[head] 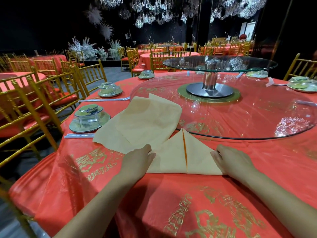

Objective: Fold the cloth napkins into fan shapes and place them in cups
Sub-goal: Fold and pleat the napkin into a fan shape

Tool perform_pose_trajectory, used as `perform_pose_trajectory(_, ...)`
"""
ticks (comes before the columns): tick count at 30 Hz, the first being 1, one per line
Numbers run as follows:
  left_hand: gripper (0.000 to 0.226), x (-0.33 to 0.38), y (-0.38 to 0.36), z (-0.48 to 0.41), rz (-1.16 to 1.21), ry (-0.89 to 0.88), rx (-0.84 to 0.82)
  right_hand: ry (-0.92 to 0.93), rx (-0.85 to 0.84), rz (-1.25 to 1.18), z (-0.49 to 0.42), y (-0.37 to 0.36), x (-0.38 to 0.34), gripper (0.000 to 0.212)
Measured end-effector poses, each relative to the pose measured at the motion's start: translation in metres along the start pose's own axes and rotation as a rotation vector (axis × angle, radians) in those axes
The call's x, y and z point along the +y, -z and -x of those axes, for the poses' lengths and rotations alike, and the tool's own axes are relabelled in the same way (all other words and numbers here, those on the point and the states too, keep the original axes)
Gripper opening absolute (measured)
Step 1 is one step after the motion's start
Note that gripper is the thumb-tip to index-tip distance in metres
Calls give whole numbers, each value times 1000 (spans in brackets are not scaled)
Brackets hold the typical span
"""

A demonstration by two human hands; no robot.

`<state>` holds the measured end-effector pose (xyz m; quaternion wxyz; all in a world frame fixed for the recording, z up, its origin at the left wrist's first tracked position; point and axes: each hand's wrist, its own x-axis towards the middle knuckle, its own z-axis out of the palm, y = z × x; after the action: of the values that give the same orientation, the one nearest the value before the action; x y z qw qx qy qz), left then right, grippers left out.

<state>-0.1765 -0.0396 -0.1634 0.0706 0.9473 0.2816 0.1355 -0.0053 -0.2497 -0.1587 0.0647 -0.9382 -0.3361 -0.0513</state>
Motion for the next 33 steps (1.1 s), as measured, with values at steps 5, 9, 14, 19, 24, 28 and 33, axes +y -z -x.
perform_pose_trajectory(5,27,1,-2,-2,-47,-9,-17,-2,-35,5,-3,2,-1,23)
perform_pose_trajectory(9,27,3,0,-4,-97,-142,164,-1,-42,19,-4,3,-3,24)
perform_pose_trajectory(14,38,27,-8,-6,60,-534,202,10,-63,27,-5,4,-2,26)
perform_pose_trajectory(19,63,51,-14,-4,95,-438,-150,16,-66,19,-6,4,-1,27)
perform_pose_trajectory(24,99,48,-29,-4,36,-389,-249,-4,-84,73,-3,10,-4,30)
perform_pose_trajectory(28,107,50,-26,-4,18,-393,-267,174,125,180,-2,12,-23,34)
perform_pose_trajectory(33,108,51,-26,-4,-1,-403,-256,520,98,-151,-20,-7,-55,40)
